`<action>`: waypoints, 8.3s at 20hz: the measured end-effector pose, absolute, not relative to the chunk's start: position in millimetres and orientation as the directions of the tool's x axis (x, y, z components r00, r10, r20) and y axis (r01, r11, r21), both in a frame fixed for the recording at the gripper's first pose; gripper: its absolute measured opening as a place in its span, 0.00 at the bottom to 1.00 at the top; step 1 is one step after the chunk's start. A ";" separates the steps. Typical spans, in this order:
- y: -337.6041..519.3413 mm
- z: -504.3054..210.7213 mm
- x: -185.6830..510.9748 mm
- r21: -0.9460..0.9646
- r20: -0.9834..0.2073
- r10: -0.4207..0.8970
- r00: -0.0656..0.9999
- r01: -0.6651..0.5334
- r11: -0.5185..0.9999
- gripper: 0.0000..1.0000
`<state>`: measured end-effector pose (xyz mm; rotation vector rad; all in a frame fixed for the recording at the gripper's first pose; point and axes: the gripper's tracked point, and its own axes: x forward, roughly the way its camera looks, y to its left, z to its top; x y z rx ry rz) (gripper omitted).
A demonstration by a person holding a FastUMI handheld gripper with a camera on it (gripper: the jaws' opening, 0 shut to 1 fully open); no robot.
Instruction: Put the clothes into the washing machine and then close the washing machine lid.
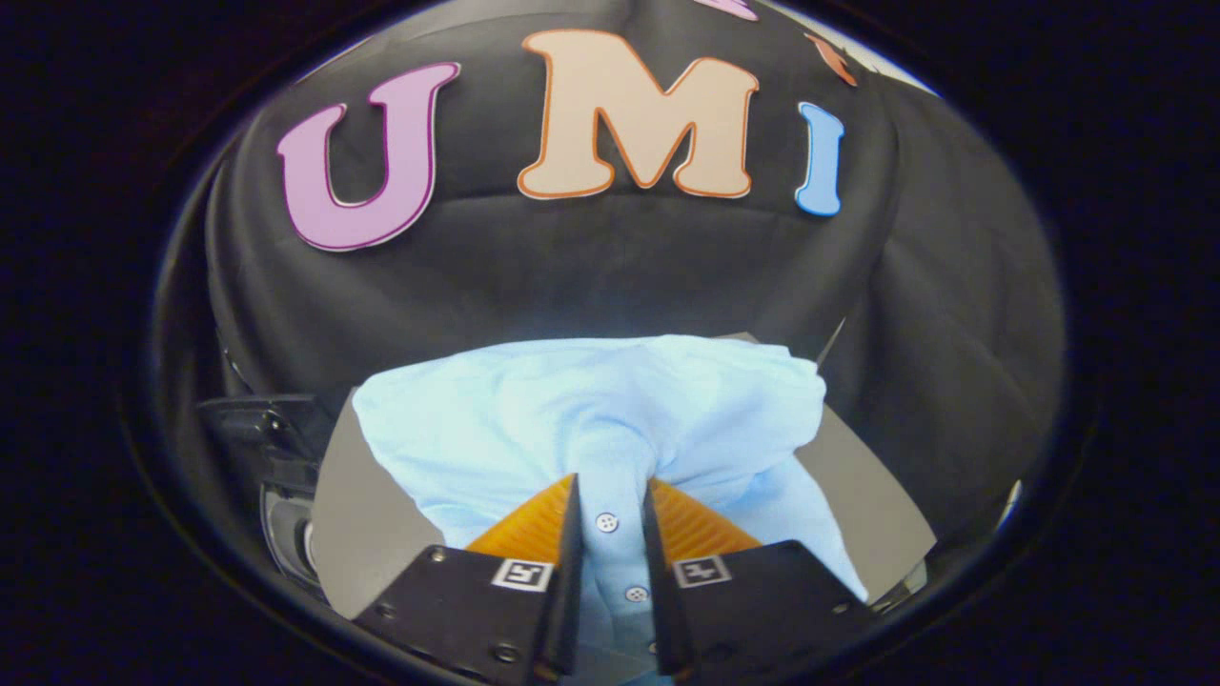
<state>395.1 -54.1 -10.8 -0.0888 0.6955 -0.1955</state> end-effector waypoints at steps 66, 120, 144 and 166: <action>346.2 -145.2 305.8 0.061 -0.424 0.023 0.905 0.003 0.998 0.03; 402.7 -11.9 351.9 0.032 -0.177 0.157 0.972 -0.153 0.988 0.98; 435.1 -17.9 524.6 0.080 -0.177 0.244 0.954 -0.233 0.969 0.98; 419.8 -21.5 511.3 0.018 -0.230 0.127 0.965 -0.126 0.992 0.95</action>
